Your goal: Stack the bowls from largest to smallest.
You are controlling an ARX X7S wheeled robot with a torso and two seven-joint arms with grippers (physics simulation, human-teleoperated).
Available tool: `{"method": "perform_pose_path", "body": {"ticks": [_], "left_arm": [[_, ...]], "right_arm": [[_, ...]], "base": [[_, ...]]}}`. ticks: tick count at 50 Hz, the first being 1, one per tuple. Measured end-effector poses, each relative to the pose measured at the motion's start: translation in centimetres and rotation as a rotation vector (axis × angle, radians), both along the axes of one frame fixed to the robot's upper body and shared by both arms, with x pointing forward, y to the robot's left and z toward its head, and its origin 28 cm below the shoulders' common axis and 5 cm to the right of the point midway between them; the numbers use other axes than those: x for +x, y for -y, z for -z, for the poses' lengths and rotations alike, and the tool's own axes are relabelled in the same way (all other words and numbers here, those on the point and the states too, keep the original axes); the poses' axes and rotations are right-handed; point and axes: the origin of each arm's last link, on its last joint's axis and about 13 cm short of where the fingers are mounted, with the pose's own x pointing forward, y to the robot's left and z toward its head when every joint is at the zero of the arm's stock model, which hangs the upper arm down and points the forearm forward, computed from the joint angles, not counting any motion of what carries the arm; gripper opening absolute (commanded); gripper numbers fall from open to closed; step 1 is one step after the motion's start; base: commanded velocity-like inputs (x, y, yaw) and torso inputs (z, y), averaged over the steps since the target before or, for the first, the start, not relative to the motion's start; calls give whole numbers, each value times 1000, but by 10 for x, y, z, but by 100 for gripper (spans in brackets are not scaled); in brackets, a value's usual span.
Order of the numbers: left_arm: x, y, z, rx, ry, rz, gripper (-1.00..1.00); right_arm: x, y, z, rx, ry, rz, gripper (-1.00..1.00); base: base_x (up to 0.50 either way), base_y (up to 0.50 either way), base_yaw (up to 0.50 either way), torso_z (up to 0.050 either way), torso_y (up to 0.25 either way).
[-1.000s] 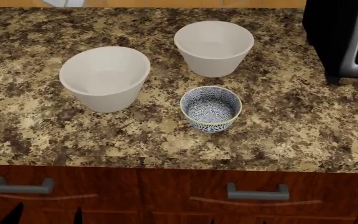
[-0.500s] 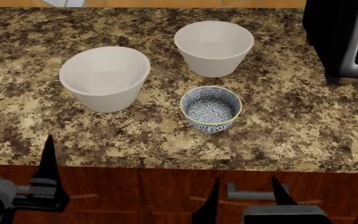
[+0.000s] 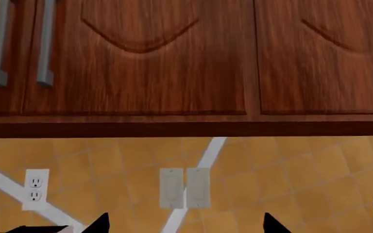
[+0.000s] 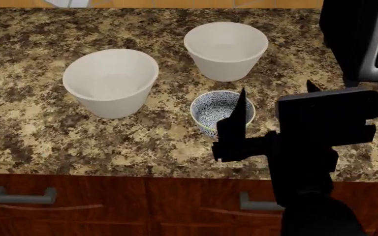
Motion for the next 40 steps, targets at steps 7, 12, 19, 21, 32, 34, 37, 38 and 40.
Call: {"method": "perform_pose_path", "body": {"ticks": [7,12,19,21,32,34,37,38,40], "left_arm": [[2,-5,-38,5,43,-4,100],[1,-8,-52,9,56,-7,100],[0,-10,-62,9,63,-7,100],[0,-10,-63,8,63,-6,100],[1,-10,-67,11,62,-4,100],[1,-10,-67,12,62,-5,100],[1,-9,-67,14,59,-7,100],[1,-9,-67,13,58,-7,100],[1,-9,-67,12,57,-8,100]], "right_arm": [[11,3,-22,-2,13,-9,100],[15,3,-32,4,19,-18,100],[17,3,-40,3,18,-29,100],[17,3,-41,2,17,-32,100],[18,2,-42,-8,9,-42,100],[18,2,-42,-8,8,-42,100],[18,2,-41,-7,6,-43,100],[18,3,-41,-7,6,-42,100],[18,3,-41,-6,5,-42,100]], "base": [[0,0,0,0,0],[0,0,0,0,0],[330,0,0,0,0],[406,0,0,0,0],[408,17,0,0,0],[408,35,0,0,0],[411,9,0,0,0],[410,8,0,0,0],[410,10,0,0,0]]}}
